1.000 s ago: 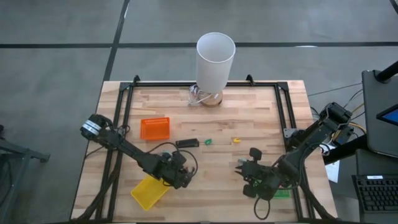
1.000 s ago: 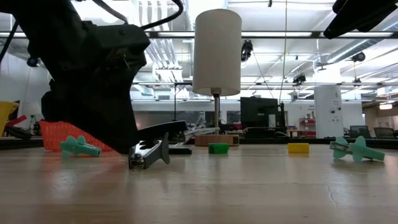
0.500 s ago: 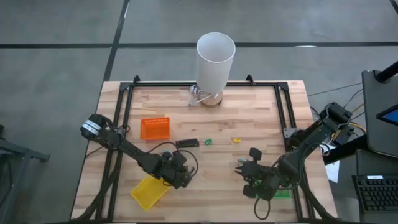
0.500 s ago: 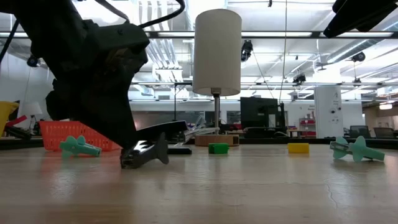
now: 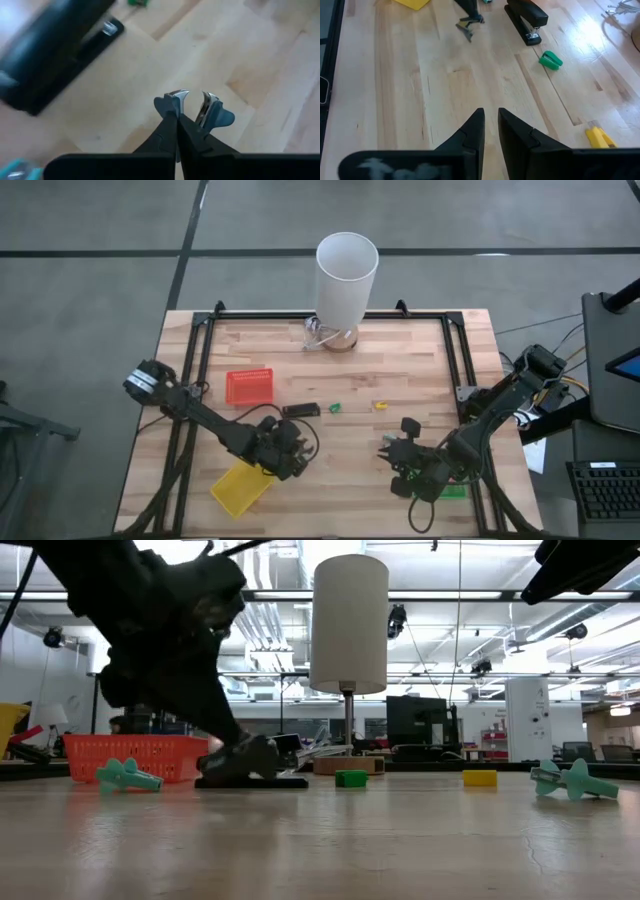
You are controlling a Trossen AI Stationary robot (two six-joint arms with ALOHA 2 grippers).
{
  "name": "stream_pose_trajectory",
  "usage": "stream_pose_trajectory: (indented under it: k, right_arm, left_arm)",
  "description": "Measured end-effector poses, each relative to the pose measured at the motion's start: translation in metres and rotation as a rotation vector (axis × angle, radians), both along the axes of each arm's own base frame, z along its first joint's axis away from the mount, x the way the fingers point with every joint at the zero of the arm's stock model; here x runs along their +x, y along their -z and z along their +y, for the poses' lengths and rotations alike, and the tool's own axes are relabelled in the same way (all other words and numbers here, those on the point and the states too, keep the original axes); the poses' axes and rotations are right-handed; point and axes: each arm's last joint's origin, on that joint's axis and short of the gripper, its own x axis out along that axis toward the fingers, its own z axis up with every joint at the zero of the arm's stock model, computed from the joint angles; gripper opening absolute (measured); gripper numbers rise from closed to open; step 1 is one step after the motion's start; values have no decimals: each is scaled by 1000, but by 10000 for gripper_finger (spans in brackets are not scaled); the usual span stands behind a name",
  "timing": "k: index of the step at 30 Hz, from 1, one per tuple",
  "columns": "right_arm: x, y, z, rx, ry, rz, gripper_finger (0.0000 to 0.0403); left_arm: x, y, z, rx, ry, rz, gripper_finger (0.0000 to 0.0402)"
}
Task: Pick and place Stapler, Stapler remover, tape
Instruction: Put the black staple remover into the orange bin
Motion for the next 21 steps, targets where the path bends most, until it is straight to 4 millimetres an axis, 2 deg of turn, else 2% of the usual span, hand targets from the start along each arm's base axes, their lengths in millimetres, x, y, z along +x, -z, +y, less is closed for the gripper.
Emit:
stream_pose_trajectory:
  k: [6,15,18,21]
  right_arm:
    - [0,1,0,1,0,-1,47]
    - [0,1,0,1,0,-1,47]
    - [0,1,0,1,0,-1,47]
    - [0,1,0,0,1,-2,47]
  left_arm:
    - [-18,-24,12,75,-32,15,6]
    - [-65,-60,45,249,-217,77,8]
    - [-79,-64,58,284,-283,104,5]
    - [-90,-57,70,310,-336,136,3]
